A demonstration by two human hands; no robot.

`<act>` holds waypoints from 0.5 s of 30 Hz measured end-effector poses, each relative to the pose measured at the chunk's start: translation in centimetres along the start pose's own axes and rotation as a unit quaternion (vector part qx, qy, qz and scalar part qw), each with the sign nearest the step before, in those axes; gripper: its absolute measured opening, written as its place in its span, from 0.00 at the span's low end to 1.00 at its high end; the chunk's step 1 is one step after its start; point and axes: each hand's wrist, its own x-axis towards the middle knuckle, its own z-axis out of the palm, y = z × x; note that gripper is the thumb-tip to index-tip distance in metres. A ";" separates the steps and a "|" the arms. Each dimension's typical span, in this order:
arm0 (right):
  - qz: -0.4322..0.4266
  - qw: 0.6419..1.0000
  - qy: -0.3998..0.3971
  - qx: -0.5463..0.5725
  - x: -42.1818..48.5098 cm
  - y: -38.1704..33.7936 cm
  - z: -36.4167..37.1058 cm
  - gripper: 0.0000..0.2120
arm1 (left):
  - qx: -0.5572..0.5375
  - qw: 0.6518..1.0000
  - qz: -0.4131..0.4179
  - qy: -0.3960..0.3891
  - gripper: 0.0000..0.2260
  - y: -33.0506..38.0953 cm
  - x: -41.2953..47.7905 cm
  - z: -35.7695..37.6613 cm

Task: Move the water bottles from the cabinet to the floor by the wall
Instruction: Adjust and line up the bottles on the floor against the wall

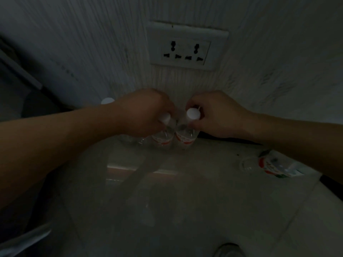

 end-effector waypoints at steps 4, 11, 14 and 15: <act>-0.019 1.000 -0.004 0.003 0.2 -0.1 -0.1 0.11 | -0.010 1.000 -0.011 0.009 0.15 -0.1 0.2 -0.1; -0.033 0.999 -0.008 -0.007 0.6 -0.2 0.0 0.12 | -0.013 0.999 -0.031 0.018 0.16 -0.6 0.5 0.3; -0.035 0.999 -0.008 -0.013 0.7 -0.1 0.0 0.11 | -0.021 0.999 -0.026 0.024 0.15 -0.8 0.5 0.3; -0.035 0.999 -0.009 -0.011 0.7 -0.1 0.1 0.11 | -0.020 0.999 -0.026 0.027 0.15 -0.8 0.5 0.3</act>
